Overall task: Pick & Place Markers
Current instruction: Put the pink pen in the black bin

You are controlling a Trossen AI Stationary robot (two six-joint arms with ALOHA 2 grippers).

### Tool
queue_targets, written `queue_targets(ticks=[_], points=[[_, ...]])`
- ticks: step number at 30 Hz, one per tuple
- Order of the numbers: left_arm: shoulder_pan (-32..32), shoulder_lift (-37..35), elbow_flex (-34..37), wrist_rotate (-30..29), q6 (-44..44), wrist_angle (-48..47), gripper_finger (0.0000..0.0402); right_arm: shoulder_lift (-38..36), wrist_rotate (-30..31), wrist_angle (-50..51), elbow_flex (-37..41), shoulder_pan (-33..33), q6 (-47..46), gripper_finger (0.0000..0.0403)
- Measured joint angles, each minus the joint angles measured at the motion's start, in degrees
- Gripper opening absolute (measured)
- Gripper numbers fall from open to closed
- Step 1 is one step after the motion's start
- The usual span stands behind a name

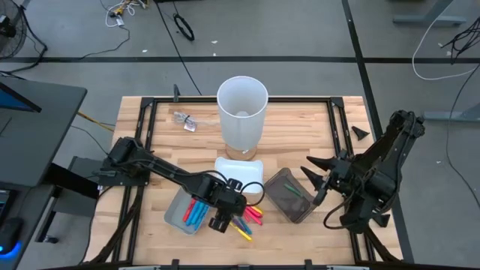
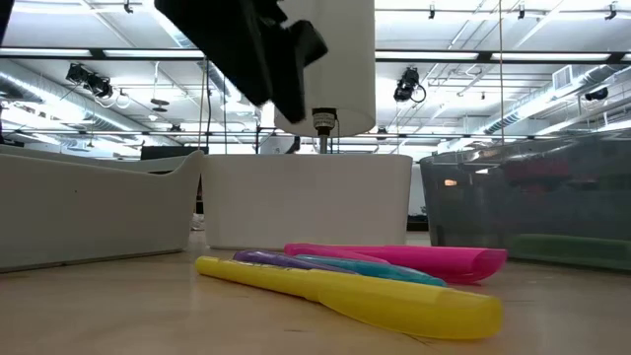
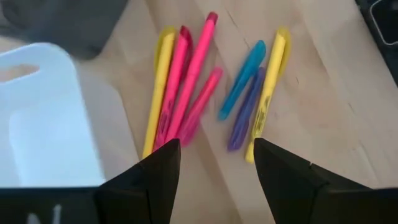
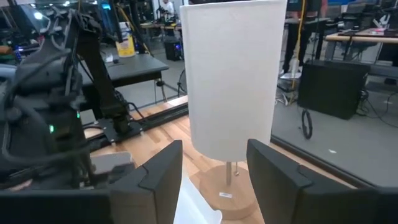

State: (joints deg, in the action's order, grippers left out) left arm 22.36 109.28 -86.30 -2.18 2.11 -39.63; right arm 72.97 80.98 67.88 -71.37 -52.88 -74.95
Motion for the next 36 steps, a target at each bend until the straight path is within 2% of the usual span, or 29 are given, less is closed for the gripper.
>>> queue_targets(ticks=[19, 31, 36], points=[[0.15, 7.03, -0.07, -0.55, 8.05, 10.31, 0.0210, -0.01, 0.23, -1.11, 0.00, -0.26, 0.62, 0.0180], [0.17, 9.00, 0.07, -0.15, 9.17, 9.75, 0.0210, 0.00, 0.10, -1.32, 0.00, -0.09, 2.63, 0.0180], [0.33, 9.00, 0.04, -0.12, 8.66, 9.06, 0.0210, 0.00, -3.19, -3.66, 0.00, -0.02, 6.75, 0.0180]])
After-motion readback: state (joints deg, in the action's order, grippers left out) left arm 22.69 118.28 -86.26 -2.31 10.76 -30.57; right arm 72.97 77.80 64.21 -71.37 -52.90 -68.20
